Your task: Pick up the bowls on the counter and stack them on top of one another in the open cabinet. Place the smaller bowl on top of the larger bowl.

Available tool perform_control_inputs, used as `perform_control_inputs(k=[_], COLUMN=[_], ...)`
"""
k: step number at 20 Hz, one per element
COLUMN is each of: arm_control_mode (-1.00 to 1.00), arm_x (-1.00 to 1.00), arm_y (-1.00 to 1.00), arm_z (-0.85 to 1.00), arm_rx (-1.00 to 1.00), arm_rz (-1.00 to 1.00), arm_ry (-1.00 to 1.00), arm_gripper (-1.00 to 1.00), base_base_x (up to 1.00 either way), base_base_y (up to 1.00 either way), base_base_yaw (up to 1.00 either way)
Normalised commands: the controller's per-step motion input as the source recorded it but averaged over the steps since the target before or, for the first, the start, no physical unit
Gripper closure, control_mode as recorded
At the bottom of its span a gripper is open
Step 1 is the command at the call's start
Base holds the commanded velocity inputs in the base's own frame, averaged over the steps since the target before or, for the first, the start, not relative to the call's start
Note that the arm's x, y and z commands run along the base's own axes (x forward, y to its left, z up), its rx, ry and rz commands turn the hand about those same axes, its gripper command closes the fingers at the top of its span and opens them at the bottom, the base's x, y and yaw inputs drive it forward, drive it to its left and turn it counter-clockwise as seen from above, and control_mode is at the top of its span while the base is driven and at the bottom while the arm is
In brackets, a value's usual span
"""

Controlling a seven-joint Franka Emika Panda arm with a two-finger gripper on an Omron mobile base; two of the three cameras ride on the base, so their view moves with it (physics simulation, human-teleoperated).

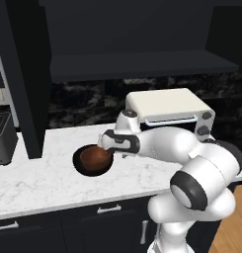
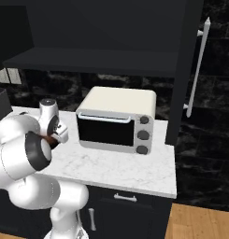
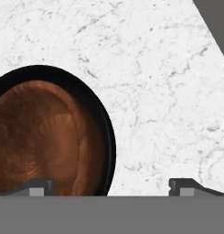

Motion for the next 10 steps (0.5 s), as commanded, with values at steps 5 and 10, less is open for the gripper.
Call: perform_control_inputs(k=[5, 10], arm_control_mode=[-1.00, -1.00], arm_x=[0.10, 0.22], arm_y=[0.10, 0.20], arm_z=[-0.30, -0.35], arm_rx=[-0.02, -0.01], arm_rz=[0.00, 0.00], arm_ry=[0.01, 0.01], arm_gripper=[-1.00, -1.00], base_base_x=[0.00, 0.00], base_base_y=[0.00, 0.00], base_base_yaw=[0.00, 0.00])
